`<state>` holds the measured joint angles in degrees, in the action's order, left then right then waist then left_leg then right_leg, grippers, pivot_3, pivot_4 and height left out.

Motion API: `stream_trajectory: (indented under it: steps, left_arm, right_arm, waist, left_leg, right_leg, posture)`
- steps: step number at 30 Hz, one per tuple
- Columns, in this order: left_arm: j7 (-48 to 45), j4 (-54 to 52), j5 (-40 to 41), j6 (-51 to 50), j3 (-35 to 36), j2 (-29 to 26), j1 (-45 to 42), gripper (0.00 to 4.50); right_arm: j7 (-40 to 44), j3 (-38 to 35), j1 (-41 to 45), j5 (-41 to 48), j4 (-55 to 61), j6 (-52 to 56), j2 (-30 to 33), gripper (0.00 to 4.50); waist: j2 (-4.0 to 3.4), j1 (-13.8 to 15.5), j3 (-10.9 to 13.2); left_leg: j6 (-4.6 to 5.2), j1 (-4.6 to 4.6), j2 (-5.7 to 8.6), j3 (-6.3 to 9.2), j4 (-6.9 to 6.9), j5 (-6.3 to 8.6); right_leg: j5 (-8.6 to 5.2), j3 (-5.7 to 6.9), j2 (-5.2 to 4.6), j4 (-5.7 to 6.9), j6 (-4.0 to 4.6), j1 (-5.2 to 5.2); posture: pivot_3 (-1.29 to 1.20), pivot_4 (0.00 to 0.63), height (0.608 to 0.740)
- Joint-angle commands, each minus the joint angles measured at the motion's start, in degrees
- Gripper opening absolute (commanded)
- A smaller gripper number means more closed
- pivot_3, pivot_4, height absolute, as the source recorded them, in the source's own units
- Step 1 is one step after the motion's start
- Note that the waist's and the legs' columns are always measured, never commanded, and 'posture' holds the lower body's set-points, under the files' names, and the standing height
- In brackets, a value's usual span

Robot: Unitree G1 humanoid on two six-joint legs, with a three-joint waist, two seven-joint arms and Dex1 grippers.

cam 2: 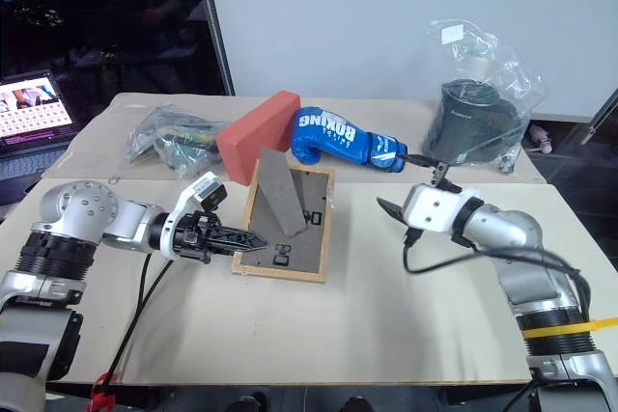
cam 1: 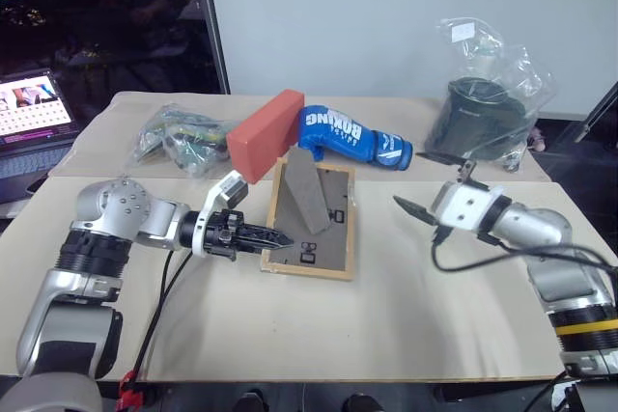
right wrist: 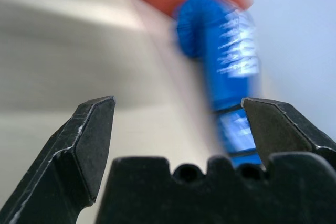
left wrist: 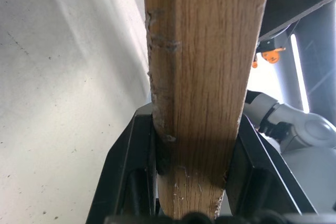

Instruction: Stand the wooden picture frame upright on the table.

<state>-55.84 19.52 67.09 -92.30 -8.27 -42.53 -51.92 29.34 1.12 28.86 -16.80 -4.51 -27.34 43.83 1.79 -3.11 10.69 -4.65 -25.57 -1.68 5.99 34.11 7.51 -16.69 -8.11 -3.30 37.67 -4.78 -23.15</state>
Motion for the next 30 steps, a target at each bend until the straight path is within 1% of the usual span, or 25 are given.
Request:
stream_trajectory:
  steps: [1, 4, 6, 9, 14, 18, 19, 22, 23, 24, 25, 26, 27, 30]
  left_arm:
    - [-1.79, -1.22, 2.98, -0.2, -0.9, 0.06, -2.16, 1.14]
    - [-1.72, -4.42, 1.0, -0.2, -0.47, 0.69, -1.54, 1.14]
    - [-1.64, -4.3, 0.66, -0.2, -0.13, 1.17, -1.57, 1.14]
    - [-1.78, -2.95, 0.5, -0.2, 0.37, 1.57, -2.24, 1.14]
    - [-2.24, -3.93, 0.66, -0.2, 0.59, 1.4, -1.89, 1.14]
    - [-2.13, -3.76, 0.32, -0.2, 0.89, 1.32, -1.67, 1.14]
    - [-2.14, -3.63, 0.24, -0.2, 0.97, 1.25, -1.64, 1.14]
    - [-1.99, -2.86, -0.47, -0.2, 1.74, 1.42, -1.79, 1.14]
    - [-1.89, -2.7, -0.71, -0.2, 2.01, 1.53, -1.83, 1.14]
    - [-1.08, -3.01, -2.26, 1.04, 2.35, 1.91, -1.52, 1.64]
    - [-0.51, -3.19, -3.5, 2.52, 2.77, 2.24, -1.13, 2.17]
    - [-0.15, -3.36, -4.47, 3.46, 3.22, 2.55, -0.83, 2.48]
    - [0.01, -3.53, -5.15, 3.91, 3.65, 2.82, -0.6, 2.88]
    - [-2.67, -5.71, -5.96, 7.04, 5.52, 1.92, 1.01, 4.05]
  right_arm:
    - [-11.49, 3.28, 1.91, -13.15, 0.25, -10.51, -1.61, 4.49]
    - [-17.91, 5.78, 4.24, -19.77, -0.58, -13.89, -3.71, 4.49]
    - [-21.12, 7.34, 4.98, -23.67, -0.93, -15.7, -4.14, 4.49]
    - [-24.15, 8.75, 5.76, -26.06, -2.11, -17.1, -4.47, 4.49]
    - [-30.13, 8.31, 6.09, -29.32, -2.02, -18.23, -4.34, 4.49]
    - [-32.5, 8.51, 5.23, -30.16, -1.97, -18.8, -3.84, 3.48]
    - [-32.97, 8.58, 5.05, -30.3, -2.01, -18.95, -3.75, 3.07]
    - [-33.6, 8.92, 5.17, -29.99, -2.32, -19.77, -3.85, 2.02]
    - [-33.68, 8.97, 5.24, -29.88, -2.37, -19.98, -3.9, 1.79]
    - [-33.79, 9.05, 5.37, -29.64, -2.48, -20.26, -3.96, 1.41]
    - [-33.99, 9.06, 5.5, -29.55, -2.54, -20.42, -3.97, 1.36]
    - [-34.14, 9.1, 5.62, -29.5, -2.61, -20.54, -3.96, 1.31]
    - [-34.26, 9.12, 5.67, -29.47, -2.65, -20.62, -3.93, 1.23]
    - [-33.85, 9.15, 6.11, -28.78, -2.79, -20.55, -3.96, 1.22]
  waist:
    - [0.0, -0.18, 0.0]
    - [0.01, -0.68, 0.02]
    - [0.01, -0.73, 0.02]
    - [0.01, -0.75, 0.02]
    - [0.01, -0.8, 0.02]
    - [0.01, -0.89, 0.02]
    - [0.01, -0.91, 0.02]
    - [0.01, -0.96, 0.02]
    - [0.01, -0.96, 0.02]
    - [0.01, -0.93, 0.01]
    - [0.02, -0.91, 0.02]
    - [0.02, -0.91, 0.02]
    - [0.02, -0.94, 0.02]
    - [0.02, -1.03, 0.02]
  left_leg:
    - [-0.03, 0.01, -0.01, 0.01, 0.0, -0.02]
    - [-0.11, 0.03, 0.0, 0.0, 0.0, -0.18]
    - [-0.11, 0.04, 0.0, 0.01, 0.0, -0.29]
    - [-0.08, 0.11, 0.0, 0.03, 0.0, -0.41]
    - [-0.05, 0.12, 0.01, 0.04, 0.0, -0.49]
    - [-0.05, 0.13, 0.01, 0.05, 0.0, -0.49]
    - [-0.05, 0.13, 0.01, 0.05, 0.0, -0.49]
    - [-0.04, 0.15, 0.01, 0.06, 0.0, -0.49]
    - [-0.04, 0.16, 0.0, 0.06, 0.0, -0.49]
    - [-0.04, 0.17, 0.01, 0.05, 0.0, -0.49]
    - [-0.04, 0.19, 0.01, 0.05, 0.0, -0.49]
    - [-0.04, 0.19, 0.01, 0.06, 0.0, -0.5]
    - [-0.04, 0.2, 0.01, 0.06, 0.01, -0.5]
    - [-0.04, 0.22, 0.01, 0.06, 0.01, -0.5]
  right_leg:
    - [-0.01, 0.0, 0.02, 0.09, 0.02, -0.03]
    - [-0.01, 0.0, 0.02, 0.31, 0.06, -0.08]
    - [0.0, 0.0, 0.02, 0.37, 0.05, -0.05]
    - [0.01, 0.01, 0.02, 0.39, 0.06, 0.01]
    - [0.06, 0.01, 0.02, 0.43, 0.11, 0.02]
    - [0.22, 0.01, 0.02, 0.45, 0.38, 0.02]
    - [0.23, 0.01, 0.02, 0.46, 0.39, 0.02]
    - [0.24, 0.01, 0.02, 0.47, 0.41, 0.03]
    - [0.24, 0.01, 0.02, 0.47, 0.42, 0.04]
    - [0.24, 0.01, 0.02, 0.48, 0.41, 0.04]
    - [0.24, 0.01, 0.02, 0.48, 0.42, 0.07]
    - [0.24, 0.01, 0.02, 0.46, 0.42, 0.08]
    - [0.25, 0.01, 0.02, 0.46, 0.42, 0.09]
    - [0.25, 0.01, 0.02, 0.48, 0.44, 0.1]
  posture:
    - [0.0, 0.15, 0.727]
    - [0.0, 0.15, 0.727]
    - [0.0, 0.15, 0.727]
    - [0.0, 0.15, 0.727]
    - [0.0, 0.15, 0.727]
    - [0.0, 0.15, 0.727]
    - [0.0, 0.15, 0.727]
    - [0.0, 0.15, 0.727]
    - [0.0, 0.15, 0.727]
    - [0.0, 0.15, 0.727]
    - [0.0, 0.15, 0.727]
    - [0.0, 0.15, 0.727]
    - [0.0, 0.15, 0.727]
    - [0.0, 0.15, 0.727]
